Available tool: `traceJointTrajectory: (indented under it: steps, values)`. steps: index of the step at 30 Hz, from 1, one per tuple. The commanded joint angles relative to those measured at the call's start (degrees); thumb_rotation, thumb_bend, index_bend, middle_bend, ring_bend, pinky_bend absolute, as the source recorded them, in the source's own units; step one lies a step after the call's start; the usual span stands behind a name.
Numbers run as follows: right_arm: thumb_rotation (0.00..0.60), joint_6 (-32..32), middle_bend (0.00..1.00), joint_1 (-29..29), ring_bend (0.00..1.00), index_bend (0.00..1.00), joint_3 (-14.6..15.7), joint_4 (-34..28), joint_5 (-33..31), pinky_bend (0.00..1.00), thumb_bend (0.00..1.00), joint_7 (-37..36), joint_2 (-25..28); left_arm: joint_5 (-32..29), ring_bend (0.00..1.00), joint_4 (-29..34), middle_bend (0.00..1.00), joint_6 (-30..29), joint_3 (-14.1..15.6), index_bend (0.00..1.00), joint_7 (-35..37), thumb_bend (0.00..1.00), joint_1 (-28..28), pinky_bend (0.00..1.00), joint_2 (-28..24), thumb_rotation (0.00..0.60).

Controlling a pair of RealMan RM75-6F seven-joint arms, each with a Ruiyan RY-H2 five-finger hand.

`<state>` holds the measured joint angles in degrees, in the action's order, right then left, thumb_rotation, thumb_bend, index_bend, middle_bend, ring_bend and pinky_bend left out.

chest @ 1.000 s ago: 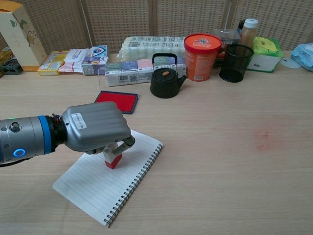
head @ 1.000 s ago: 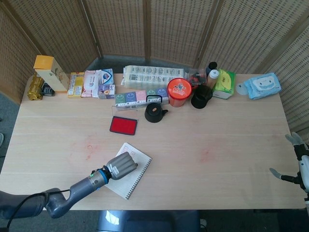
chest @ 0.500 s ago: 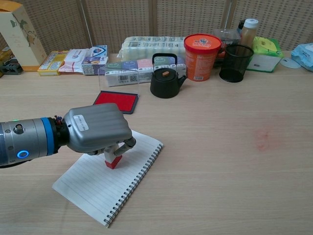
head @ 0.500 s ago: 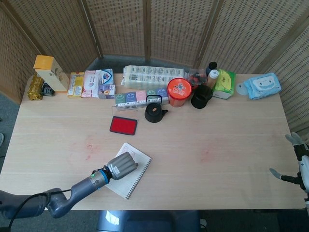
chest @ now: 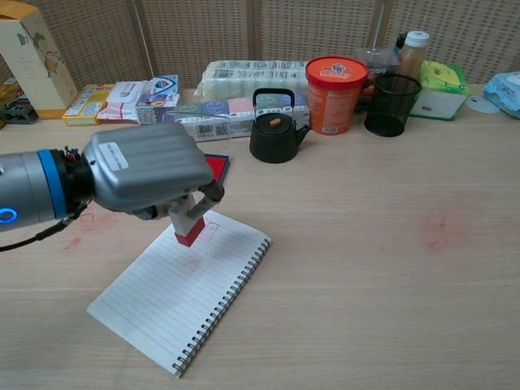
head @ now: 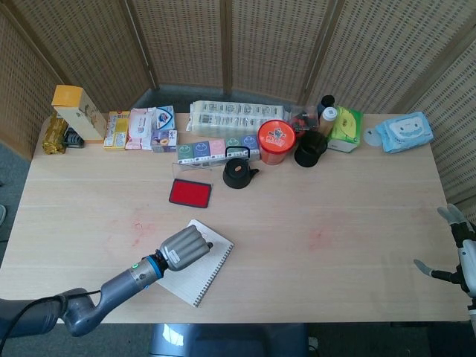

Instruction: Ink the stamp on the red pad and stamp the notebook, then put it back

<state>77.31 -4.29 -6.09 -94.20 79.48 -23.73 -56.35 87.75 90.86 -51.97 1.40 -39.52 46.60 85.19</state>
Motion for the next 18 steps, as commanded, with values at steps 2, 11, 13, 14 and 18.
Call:
traceJointTrajectory:
  steps: [2,11,13,14,18]
  values:
    - [0.600,0.03,0.00,0.01,0.00,0.00,0.02,-0.07,0.05,0.00,0.08,-0.02,0.04,0.21,1.00,3.42,1.00,-1.41,-1.13,0.64,-0.76,0.40,-0.18,1.00,-3.59,0.600]
    - [0.600,0.23,0.00,0.08,0.00,0.00,0.16,-0.24,0.43,0.00,0.08,-0.24,0.17,-1.35,1.00,1.90,1.00,-0.47,0.92,0.64,0.20,0.40,-1.84,1.00,-4.41,0.600]
    - [0.600,0.25,0.00,0.08,0.00,0.00,0.17,-0.22,0.43,0.00,0.08,-0.24,0.17,-1.31,1.00,0.94,1.00,-0.53,1.09,0.64,0.73,0.40,-2.07,1.00,-3.97,0.600]
    - [0.600,0.24,0.00,0.07,0.00,0.00,0.17,-0.20,0.42,0.00,0.08,-0.23,0.17,-1.35,1.00,0.39,1.00,-0.58,1.11,0.64,1.03,0.40,-2.19,1.00,-3.75,0.600]
    - [0.600,0.15,0.00,0.04,0.00,0.00,0.19,-0.17,0.39,0.00,0.08,-0.28,0.19,-1.85,1.00,-1.55,1.00,-0.84,0.48,0.64,2.42,0.40,-2.37,1.00,-3.50,0.600]
